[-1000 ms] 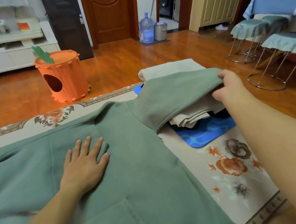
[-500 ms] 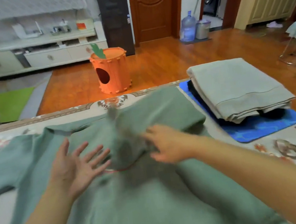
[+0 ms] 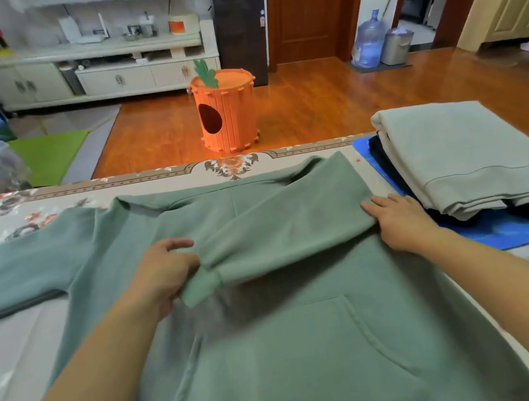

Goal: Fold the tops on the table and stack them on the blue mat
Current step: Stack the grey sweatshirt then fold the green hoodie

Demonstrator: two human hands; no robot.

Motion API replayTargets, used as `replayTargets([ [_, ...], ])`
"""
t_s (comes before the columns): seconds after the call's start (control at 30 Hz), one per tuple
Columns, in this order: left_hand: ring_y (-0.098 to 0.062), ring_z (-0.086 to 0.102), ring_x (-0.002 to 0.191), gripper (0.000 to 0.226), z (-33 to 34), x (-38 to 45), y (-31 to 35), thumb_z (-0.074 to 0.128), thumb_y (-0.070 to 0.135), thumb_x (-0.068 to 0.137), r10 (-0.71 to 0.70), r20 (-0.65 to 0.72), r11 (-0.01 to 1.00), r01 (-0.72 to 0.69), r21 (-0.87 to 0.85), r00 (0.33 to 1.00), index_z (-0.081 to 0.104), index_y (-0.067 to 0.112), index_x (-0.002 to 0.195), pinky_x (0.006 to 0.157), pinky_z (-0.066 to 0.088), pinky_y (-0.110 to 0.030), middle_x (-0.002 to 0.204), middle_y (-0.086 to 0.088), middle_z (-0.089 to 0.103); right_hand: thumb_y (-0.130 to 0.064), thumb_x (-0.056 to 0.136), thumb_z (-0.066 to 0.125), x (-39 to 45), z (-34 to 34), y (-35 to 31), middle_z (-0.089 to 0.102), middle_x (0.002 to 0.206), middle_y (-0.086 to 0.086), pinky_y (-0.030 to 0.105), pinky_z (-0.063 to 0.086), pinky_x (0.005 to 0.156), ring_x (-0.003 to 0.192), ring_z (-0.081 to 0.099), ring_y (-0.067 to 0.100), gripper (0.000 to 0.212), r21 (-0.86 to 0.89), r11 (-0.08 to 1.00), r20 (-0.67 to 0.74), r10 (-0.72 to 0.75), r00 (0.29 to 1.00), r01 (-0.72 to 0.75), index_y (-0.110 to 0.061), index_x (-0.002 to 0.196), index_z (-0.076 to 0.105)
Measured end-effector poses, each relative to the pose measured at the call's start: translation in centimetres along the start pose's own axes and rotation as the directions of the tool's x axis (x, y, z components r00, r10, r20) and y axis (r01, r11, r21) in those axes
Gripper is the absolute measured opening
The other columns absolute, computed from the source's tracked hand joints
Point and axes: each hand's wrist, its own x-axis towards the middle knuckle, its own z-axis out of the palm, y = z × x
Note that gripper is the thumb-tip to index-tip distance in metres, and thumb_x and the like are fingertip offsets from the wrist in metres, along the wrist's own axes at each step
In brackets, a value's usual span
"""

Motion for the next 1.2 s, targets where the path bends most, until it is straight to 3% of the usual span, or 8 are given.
replayTargets([
  [0.13,-0.038,0.061,0.102,0.033,-0.4,0.9,-2.5,0.060,0.015,0.082,0.292,0.012,0.572,-0.184,0.799,0.956,0.071,0.017,0.113,0.089,0.050,-0.040,0.111,-0.018,0.066,-0.013,0.087,0.046,1.9,-1.4,-0.6,0.062,0.119,0.001,0.038,0.047,0.093,0.109,0.054,0.032,0.045,0.039,0.997,-0.138,0.068,0.988,-0.063,-0.027,0.124,0.068],
  [0.23,-0.040,0.056,0.116,0.047,2.5,1.7,-3.1,0.046,0.043,0.088,0.577,0.182,0.359,-0.447,0.819,0.796,0.072,0.020,0.120,0.102,0.041,-0.043,0.126,-0.018,0.063,-0.004,0.088,0.048,5.2,-3.9,-3.1,0.060,0.133,0.011,0.043,0.047,0.101,0.122,0.052,0.036,0.039,0.361,0.928,-0.212,0.174,0.962,-0.089,-0.008,0.120,0.069],
  [0.3,-0.035,0.041,0.140,0.062,4.4,1.7,-3.6,0.029,0.059,0.094,0.546,0.345,0.262,-0.547,0.795,0.763,0.058,0.031,0.140,0.119,0.029,-0.043,0.152,-0.012,0.048,-0.010,0.095,0.045,7.8,-4.8,-4.7,0.043,0.152,0.014,0.043,0.033,0.115,0.140,0.038,0.035,0.048,0.480,0.877,-0.205,0.140,0.969,-0.025,-0.007,0.142,0.051],
  [0.43,-0.015,-0.002,0.157,0.073,4.7,2.2,-5.8,0.005,0.070,0.090,0.374,0.426,0.267,-0.535,0.801,0.824,0.011,0.046,0.159,0.127,-0.002,-0.036,0.170,0.009,0.005,-0.052,0.104,0.024,11.9,-3.0,-5.4,0.001,0.169,0.004,0.049,0.003,0.122,0.155,-0.001,0.030,0.065,0.366,0.929,-0.032,0.070,0.997,-0.053,-0.024,0.161,0.008],
  [0.6,-0.014,-0.005,0.156,0.067,4.8,1.9,-5.7,0.010,0.067,0.093,0.433,0.410,0.257,-0.546,0.797,0.803,0.007,0.049,0.158,0.127,-0.002,-0.035,0.170,0.010,0.000,-0.065,0.099,0.013,13.3,0.0,-4.6,-0.011,0.168,-0.005,0.053,0.001,0.123,0.154,-0.011,0.025,0.070,0.353,0.929,0.137,0.062,0.989,-0.107,-0.032,0.160,0.002],
  [0.77,-0.016,-0.002,0.157,0.059,4.4,1.6,-6.0,0.018,0.061,0.097,0.476,0.473,0.209,-0.619,0.757,0.741,0.022,0.053,0.155,0.126,0.001,-0.039,0.169,0.012,0.001,-0.059,0.100,0.015,12.6,0.6,-4.7,0.000,0.169,0.001,0.051,0.004,0.124,0.155,-0.003,0.025,0.070,0.310,0.947,-0.032,0.097,0.995,-0.082,-0.023,0.160,0.010],
  [0.97,-0.013,-0.004,0.156,0.064,4.6,1.5,-5.6,0.010,0.062,0.095,0.393,0.482,0.187,-0.581,0.792,0.783,0.011,0.050,0.158,0.127,-0.001,-0.042,0.169,0.013,-0.001,-0.054,0.104,0.012,12.9,-3.2,-5.5,-0.008,0.169,0.001,0.055,-0.004,0.122,0.155,-0.008,0.027,0.068,0.154,0.977,0.247,0.106,0.963,-0.147,-0.020,0.161,0.001],
  [1.2,-0.022,0.004,0.157,0.063,3.5,1.7,-5.2,0.023,0.062,0.098,0.353,0.530,0.238,-0.622,0.746,0.771,0.021,0.041,0.158,0.126,0.002,-0.048,0.170,0.002,0.009,-0.044,0.105,0.035,7.5,-8.4,-22.6,0.018,0.166,0.010,0.047,0.014,0.123,0.152,0.015,0.031,0.059,0.251,0.892,-0.193,-0.334,0.923,0.375,-0.020,0.157,0.026],
])
